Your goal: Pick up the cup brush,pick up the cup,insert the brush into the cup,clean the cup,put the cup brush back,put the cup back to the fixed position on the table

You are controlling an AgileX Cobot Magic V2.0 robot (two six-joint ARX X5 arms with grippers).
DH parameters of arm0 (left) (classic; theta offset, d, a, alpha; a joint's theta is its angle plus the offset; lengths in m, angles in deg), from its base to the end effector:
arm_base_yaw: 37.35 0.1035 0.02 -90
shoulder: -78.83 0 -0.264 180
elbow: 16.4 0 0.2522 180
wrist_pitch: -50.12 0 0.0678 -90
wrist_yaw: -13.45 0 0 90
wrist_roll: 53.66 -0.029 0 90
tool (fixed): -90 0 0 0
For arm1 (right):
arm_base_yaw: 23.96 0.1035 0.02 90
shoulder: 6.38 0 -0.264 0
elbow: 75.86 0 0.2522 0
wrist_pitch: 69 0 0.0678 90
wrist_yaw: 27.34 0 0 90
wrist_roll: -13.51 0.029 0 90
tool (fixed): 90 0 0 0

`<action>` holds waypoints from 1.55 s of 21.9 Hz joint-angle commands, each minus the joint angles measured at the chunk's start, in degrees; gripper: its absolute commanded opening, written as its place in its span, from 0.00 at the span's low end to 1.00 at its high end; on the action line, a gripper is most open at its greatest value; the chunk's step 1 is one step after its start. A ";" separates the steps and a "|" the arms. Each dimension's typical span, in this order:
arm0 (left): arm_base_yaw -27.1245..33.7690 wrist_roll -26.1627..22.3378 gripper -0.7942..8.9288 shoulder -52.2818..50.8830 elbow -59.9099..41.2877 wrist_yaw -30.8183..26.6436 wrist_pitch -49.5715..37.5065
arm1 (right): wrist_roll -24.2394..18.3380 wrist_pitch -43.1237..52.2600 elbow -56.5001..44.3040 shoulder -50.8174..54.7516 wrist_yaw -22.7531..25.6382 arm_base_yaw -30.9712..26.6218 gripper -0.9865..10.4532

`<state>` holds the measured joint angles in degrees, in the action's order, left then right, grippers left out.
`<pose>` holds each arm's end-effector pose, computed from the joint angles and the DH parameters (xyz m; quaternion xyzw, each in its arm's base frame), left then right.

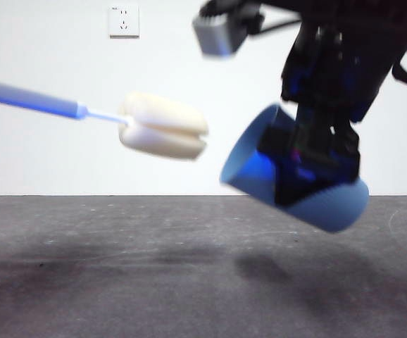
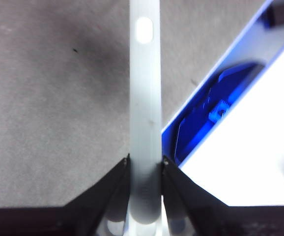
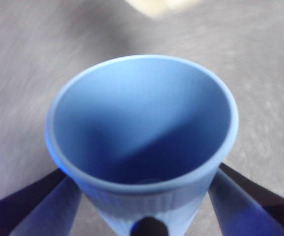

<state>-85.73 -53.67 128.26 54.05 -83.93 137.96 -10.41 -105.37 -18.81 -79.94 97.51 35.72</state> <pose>0.0836 -0.0885 0.3057 0.2576 0.4867 -0.2924 0.7819 0.1367 0.2008 0.2120 -0.5012 0.2557 0.2509 0.7877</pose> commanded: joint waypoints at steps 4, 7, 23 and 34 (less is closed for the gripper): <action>2.27 14.29 0.07 -1.11 -0.63 -4.94 -11.06 | 18.82 1.31 0.17 10.45 -0.09 -0.04 0.08; 3.52 21.09 0.07 2.78 -4.92 -7.56 -21.57 | 26.73 1.33 0.17 18.08 -0.42 -0.04 0.08; 9.33 34.25 0.07 37.86 -9.49 -5.90 -58.03 | 31.63 0.72 0.17 30.60 -0.44 -0.04 0.08; 12.02 33.18 0.07 40.85 -9.51 -7.10 -62.90 | 33.57 -0.61 0.17 30.56 -0.50 -0.04 0.08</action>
<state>-74.02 -19.20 168.41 44.80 -90.29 75.52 22.11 -106.56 -18.81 -49.36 97.12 35.66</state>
